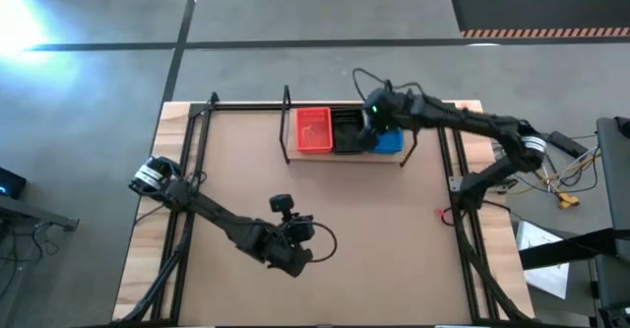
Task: Stack baskets on shelf by color
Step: Adjust the stacked bins on the shelf
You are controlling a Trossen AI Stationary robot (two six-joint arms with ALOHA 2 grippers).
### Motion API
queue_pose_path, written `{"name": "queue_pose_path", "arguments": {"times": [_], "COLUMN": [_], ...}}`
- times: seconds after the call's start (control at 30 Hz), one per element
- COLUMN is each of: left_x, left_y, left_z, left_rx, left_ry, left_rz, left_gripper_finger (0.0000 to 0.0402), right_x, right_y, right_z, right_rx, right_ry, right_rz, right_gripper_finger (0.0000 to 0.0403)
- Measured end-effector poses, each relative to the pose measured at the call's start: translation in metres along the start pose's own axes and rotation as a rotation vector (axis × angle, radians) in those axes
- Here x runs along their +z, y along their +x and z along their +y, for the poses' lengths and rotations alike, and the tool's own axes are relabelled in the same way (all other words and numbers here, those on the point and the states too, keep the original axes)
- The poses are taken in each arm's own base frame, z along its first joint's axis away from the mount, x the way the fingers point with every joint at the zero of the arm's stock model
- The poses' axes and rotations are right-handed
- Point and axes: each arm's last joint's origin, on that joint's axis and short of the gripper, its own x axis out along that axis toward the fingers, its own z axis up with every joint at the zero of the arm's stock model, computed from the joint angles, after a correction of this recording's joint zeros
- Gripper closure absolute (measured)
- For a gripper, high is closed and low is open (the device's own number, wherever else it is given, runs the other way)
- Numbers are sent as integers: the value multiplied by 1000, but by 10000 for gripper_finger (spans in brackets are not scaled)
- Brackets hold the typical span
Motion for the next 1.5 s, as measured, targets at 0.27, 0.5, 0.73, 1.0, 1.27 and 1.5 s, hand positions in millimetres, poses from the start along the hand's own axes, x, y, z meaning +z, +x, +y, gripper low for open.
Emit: {"name": "queue_pose_path", "arguments": {"times": [0.27,0.5,0.73,1.0,1.27,1.5], "left_x": [0,-1,-6,-9,6,46], "left_y": [0,1,3,5,5,36], "left_z": [1,0,0,-1,21,126], "left_rx": [35,31,32,30,178,177], "left_ry": [0,-7,-2,-5,-123,-303], "left_rz": [-18,-24,-20,-23,-99,-21], "left_gripper_finger": [398,398,398,398,398,401], "right_x": [12,15,19,22,18,3], "right_y": [45,72,66,45,29,35], "right_z": [-11,-4,-1,2,-3,-3], "right_rx": [-69,-67,-55,-31,-43,-33], "right_ry": [-39,-90,-108,-100,-96,-146], "right_rz": [252,295,254,186,199,275], "right_gripper_finger": [394,394,394,394,394,394]}}
